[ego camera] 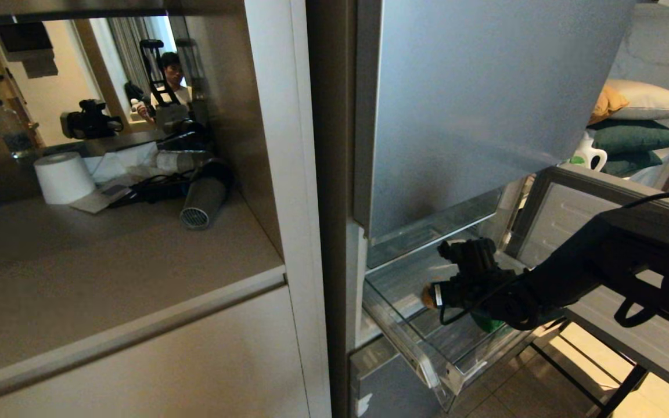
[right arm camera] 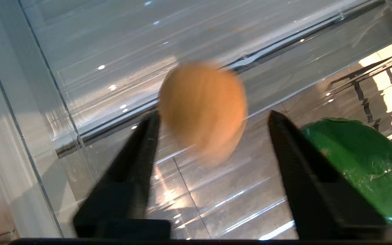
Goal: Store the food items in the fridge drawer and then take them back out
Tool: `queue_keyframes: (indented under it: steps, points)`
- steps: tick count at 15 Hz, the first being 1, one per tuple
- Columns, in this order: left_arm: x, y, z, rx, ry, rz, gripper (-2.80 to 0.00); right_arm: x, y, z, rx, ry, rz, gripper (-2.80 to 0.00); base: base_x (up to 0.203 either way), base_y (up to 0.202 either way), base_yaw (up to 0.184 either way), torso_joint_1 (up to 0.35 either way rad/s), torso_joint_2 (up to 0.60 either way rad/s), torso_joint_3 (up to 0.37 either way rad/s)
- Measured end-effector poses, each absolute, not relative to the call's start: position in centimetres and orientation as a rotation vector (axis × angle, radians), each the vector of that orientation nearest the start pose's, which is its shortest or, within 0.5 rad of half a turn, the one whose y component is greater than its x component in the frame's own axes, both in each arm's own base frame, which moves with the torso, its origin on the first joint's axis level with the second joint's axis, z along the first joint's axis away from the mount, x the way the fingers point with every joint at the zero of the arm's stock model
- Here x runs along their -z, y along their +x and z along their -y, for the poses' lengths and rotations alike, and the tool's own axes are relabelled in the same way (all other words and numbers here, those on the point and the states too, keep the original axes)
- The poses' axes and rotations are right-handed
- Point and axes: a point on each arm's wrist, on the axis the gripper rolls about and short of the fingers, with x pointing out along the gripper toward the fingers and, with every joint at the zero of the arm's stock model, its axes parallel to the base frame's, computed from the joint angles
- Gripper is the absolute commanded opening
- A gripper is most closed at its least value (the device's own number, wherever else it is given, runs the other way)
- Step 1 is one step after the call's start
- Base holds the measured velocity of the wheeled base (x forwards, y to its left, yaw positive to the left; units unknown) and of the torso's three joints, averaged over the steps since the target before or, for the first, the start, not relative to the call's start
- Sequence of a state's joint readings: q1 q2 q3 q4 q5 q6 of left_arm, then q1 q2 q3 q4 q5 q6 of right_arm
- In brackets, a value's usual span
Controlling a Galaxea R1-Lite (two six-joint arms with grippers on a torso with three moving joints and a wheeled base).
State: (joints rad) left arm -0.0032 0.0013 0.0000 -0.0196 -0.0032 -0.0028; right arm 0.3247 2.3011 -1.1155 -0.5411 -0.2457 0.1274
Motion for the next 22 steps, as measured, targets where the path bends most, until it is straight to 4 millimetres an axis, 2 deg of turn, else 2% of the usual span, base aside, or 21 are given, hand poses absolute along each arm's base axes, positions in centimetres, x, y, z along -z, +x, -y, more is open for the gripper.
queue_keyframes:
  steps: [4,7,12,13,17,22]
  points:
    - [-7.7,-2.3,0.0,0.006,-0.003,0.018,-2.80,-3.4,39.5,-12.8,-0.036,-0.056,-0.612,0.00,0.000,0.000,0.000,0.000,0.00,0.000]
    - [-7.7,-2.3,0.0,0.007,-0.003,0.018,-2.80,-4.9,38.6,-12.8,-0.044,-0.053,-0.593,0.00,0.000,0.000,0.000,0.000,0.00,0.000]
    - [-7.7,-2.3,0.0,0.006,-0.003,0.018,-2.80,-7.8,34.9,-13.5,-0.080,-0.058,-0.566,0.00,0.000,0.000,0.000,0.000,0.00,0.000]
    - [-7.8,-2.3,0.0,0.006,-0.003,0.018,-2.80,-8.3,33.9,-13.6,-0.086,-0.062,-0.564,-2.80,0.000,0.000,0.000,0.000,0.00,0.000]
    - [-7.7,-2.3,0.0,0.006,-0.003,0.018,-2.80,-10.1,30.0,-13.5,-0.096,-0.080,-0.552,-2.80,0.000,0.000,0.000,0.000,0.00,0.000]
    - [-7.8,-2.3,0.0,0.007,-0.003,0.018,-2.80,-9.4,24.8,-11.2,-0.022,-0.083,-0.617,-2.80,0.000,0.000,0.000,0.000,0.00,0.000]
